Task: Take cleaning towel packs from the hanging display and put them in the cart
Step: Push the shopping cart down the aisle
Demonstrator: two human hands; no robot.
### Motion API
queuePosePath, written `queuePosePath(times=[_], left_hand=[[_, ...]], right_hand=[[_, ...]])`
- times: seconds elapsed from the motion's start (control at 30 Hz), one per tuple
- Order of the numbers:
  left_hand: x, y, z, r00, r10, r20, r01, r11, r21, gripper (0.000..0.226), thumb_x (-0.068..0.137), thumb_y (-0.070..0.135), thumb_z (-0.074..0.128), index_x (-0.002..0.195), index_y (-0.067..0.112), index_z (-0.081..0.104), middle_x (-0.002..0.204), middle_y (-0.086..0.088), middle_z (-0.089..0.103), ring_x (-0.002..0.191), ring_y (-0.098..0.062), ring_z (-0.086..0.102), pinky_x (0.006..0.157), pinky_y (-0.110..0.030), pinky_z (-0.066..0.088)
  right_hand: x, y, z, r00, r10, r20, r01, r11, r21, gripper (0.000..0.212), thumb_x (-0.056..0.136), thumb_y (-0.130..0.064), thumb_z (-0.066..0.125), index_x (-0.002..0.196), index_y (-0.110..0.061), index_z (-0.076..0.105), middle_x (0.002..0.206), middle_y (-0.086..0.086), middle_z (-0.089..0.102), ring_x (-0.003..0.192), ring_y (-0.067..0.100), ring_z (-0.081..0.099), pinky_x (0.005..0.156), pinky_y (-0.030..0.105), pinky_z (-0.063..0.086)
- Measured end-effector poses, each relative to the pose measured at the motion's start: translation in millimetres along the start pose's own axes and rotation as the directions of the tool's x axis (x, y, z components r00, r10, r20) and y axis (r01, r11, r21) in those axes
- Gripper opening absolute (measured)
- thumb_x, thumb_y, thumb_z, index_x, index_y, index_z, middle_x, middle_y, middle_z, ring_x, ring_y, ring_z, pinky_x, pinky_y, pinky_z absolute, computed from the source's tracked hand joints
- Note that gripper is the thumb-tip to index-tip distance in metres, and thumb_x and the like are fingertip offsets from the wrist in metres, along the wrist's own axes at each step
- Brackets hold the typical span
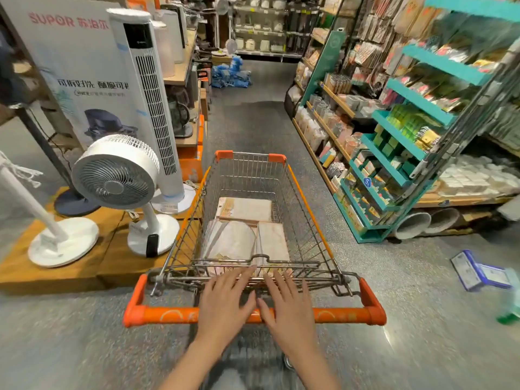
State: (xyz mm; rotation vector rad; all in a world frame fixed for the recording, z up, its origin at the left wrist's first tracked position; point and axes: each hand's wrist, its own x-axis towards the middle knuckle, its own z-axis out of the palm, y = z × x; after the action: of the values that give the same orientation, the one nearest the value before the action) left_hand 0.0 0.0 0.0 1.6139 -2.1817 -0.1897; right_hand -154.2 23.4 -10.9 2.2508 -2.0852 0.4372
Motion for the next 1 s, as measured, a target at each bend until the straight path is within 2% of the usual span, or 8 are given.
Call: queuePosePath(times=[0.03,0.1,0.2,0.3,0.5,0.73,0.9,1.0], left_hand=[[-3.2,0.1,0.6,1.0,-0.003,0.018,0.002,1.0,0.014,0.048,0.083,0.046,0.041,0.125,0.032,0.058,0.113,0.01,0.067,0.103,-0.011,0.062,0.093,-0.03,0.042],[-12.8,-2.0,8.4,0.999,0.023,-0.039,-0.022,0.999,0.038,0.043,0.083,0.047,0.043,0.113,0.03,0.068,0.102,0.01,0.069,0.094,-0.012,0.064,0.085,-0.029,0.042],[-29.6,-10.1,17.8,0.98,0.106,-0.168,-0.093,0.992,0.083,0.034,0.082,0.045,0.048,0.09,0.025,0.074,0.083,0.01,0.066,0.076,-0.013,0.061,0.074,-0.028,0.033],[-35.7,-11.6,19.3,0.954,0.134,-0.269,-0.103,0.987,0.124,0.03,0.08,0.043,0.05,0.081,0.022,0.072,0.073,0.008,0.062,0.066,-0.014,0.056,0.07,-0.028,0.03],[-30.5,-8.5,21.9,0.959,0.096,-0.268,-0.067,0.991,0.115,0.032,0.079,0.045,0.047,0.075,0.024,0.071,0.071,0.011,0.061,0.063,-0.012,0.056,0.068,-0.027,0.027],[-14.5,-13.5,24.7,0.951,0.101,-0.293,-0.059,0.987,0.151,0.029,0.078,0.044,0.049,0.072,0.023,0.069,0.069,0.009,0.062,0.063,-0.015,0.057,0.068,-0.03,0.03],[8.1,-12.6,23.3,0.979,0.046,-0.199,-0.017,0.989,0.144,0.033,0.082,0.048,0.045,0.077,0.025,0.068,0.073,0.011,0.06,0.066,-0.013,0.054,0.069,-0.031,0.026],[25.2,-10.8,23.9,0.993,0.016,-0.12,0.002,0.989,0.147,0.036,0.085,0.05,0.04,0.081,0.027,0.068,0.075,0.013,0.059,0.068,-0.012,0.054,0.07,-0.031,0.024]], right_hand=[[-2.3,1.8,0.0,1.0,0.0,-0.022,0.0,1.0,-0.015,0.054,0.095,-0.055,0.024,0.123,-0.027,0.061,0.124,-0.002,0.063,0.115,0.02,0.06,0.104,0.045,0.024],[-8.6,6.7,2.4,0.999,-0.006,-0.044,0.004,0.999,-0.042,0.063,0.095,-0.06,0.018,0.119,-0.026,0.064,0.117,-0.003,0.067,0.109,0.02,0.063,0.101,0.043,0.028],[-21.4,16.6,7.3,0.987,-0.083,-0.14,0.07,0.993,-0.099,0.064,0.095,-0.061,0.019,0.103,-0.024,0.07,0.096,-0.005,0.07,0.088,0.019,0.064,0.087,0.037,0.033],[-23.8,20.3,6.7,0.973,-0.129,-0.193,0.102,0.984,-0.146,0.059,0.095,-0.061,0.022,0.089,-0.023,0.067,0.081,-0.005,0.066,0.076,0.02,0.06,0.073,0.035,0.032],[-23.1,23.0,12.8,0.954,-0.15,-0.26,0.122,0.985,-0.12,0.051,0.093,-0.062,0.031,0.078,-0.024,0.062,0.073,-0.008,0.06,0.067,0.016,0.057,0.069,0.031,0.032],[-7.9,23.1,11.6,0.962,-0.139,-0.234,0.112,0.986,-0.126,0.054,0.094,-0.063,0.027,0.079,-0.025,0.062,0.075,-0.009,0.06,0.067,0.014,0.056,0.066,0.029,0.034],[19.7,32.4,12.1,0.97,-0.128,-0.206,0.116,0.991,-0.071,0.058,0.094,-0.063,0.023,0.077,-0.025,0.062,0.071,-0.01,0.059,0.063,0.013,0.056,0.065,0.026,0.027],[36.1,40.4,14.4,0.981,-0.113,-0.155,0.104,0.993,-0.064,0.061,0.092,-0.067,0.019,0.078,-0.027,0.063,0.072,-0.011,0.06,0.065,0.012,0.058,0.064,0.027,0.036]])
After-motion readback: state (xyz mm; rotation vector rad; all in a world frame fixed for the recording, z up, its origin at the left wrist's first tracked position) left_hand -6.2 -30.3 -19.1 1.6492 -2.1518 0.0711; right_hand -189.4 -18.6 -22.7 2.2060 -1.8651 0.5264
